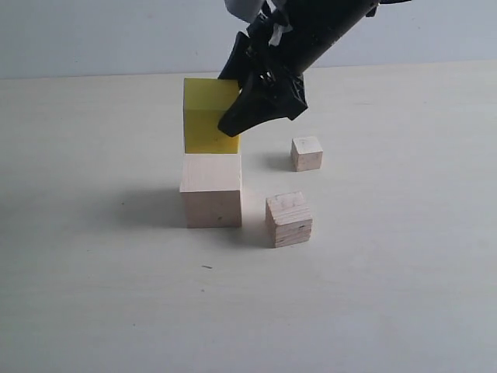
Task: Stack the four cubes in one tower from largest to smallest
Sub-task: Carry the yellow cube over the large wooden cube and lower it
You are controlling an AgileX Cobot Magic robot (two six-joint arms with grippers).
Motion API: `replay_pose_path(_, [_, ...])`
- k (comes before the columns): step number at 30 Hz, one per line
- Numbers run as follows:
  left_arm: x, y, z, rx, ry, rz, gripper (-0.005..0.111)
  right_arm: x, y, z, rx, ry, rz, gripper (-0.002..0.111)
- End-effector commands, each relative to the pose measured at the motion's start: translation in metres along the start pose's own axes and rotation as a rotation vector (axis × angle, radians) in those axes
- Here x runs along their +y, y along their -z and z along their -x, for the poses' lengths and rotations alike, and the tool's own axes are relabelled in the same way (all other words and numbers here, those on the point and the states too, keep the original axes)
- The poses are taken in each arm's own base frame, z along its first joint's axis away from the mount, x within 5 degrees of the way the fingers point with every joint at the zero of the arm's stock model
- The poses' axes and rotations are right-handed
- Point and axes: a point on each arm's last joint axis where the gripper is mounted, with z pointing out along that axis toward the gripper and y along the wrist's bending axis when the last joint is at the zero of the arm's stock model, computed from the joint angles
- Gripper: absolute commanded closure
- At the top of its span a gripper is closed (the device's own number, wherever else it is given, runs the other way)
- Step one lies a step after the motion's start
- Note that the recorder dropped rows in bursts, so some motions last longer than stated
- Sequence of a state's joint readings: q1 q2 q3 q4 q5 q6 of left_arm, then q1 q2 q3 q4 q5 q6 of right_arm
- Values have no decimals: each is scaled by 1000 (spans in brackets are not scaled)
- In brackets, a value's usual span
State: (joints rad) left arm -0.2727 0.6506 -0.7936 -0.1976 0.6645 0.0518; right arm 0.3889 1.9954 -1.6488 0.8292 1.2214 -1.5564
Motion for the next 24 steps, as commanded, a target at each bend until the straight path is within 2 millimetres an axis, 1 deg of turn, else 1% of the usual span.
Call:
replay_pose_path(1, [-1, 1, -1, 0, -4, -3, 107, 1, 0, 1, 1, -23, -4, 108])
replay_pose_path(7, [-1, 1, -1, 5, -3, -3, 107, -6, 1, 0, -1, -38, -76, 108])
replay_pose_path(11, [-1, 1, -4, 42, -4, -5, 107, -10, -4, -1, 12, -30, -109, 108])
replay_pose_path(18, [-1, 1, -9, 93, -6, -7, 107, -11, -22, -12, 96, -14, -70, 108])
replay_pose_path(24, [-1, 0, -9, 102, -5, -7, 107, -10, -34, -2, 97, 23, -105, 108])
